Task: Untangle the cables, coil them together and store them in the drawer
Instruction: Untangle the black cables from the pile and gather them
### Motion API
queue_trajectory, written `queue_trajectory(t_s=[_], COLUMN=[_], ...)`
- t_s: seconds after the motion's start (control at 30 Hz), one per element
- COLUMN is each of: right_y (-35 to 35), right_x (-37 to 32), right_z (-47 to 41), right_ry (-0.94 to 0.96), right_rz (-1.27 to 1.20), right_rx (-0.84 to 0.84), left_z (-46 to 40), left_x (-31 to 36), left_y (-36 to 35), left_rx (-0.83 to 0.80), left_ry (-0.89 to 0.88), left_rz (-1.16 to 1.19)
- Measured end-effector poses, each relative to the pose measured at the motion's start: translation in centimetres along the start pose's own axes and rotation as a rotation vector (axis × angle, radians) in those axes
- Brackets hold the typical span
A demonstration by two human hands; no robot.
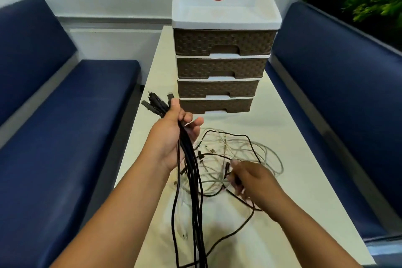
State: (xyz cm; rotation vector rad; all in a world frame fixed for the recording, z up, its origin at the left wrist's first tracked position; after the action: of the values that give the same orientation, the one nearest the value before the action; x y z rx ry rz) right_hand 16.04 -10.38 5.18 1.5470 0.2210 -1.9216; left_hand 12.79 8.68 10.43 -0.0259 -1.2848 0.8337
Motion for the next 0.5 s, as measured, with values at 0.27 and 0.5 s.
queue_trajectory(t_s=[0.27,0.5], right_y=[2.2,2.0], right_x=[4.9,3.8], right_z=[-1.9,-1.6], right_ry=[-0.003,-0.005], right_rz=[0.614,0.725], right_rx=[0.236,0.382], left_z=[0.8,2.2], left_x=[0.7,1.2], left_y=[0.5,0.8], left_rx=[-0.149,-0.220], left_ry=[0.042,0.065], left_rz=[0.042,0.074])
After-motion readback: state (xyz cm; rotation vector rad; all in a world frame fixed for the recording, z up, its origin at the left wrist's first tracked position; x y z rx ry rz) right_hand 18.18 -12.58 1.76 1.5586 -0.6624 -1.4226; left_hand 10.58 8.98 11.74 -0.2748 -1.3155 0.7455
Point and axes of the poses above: each hand's wrist, its own z-axis away from the middle knuckle, its own y-axis out of the back of the hand, x = y × z, the point moved 8 cm from there along -z, towards the middle knuckle, and after that the axes turned 12 degrees about -z, right-handed, at the moved point
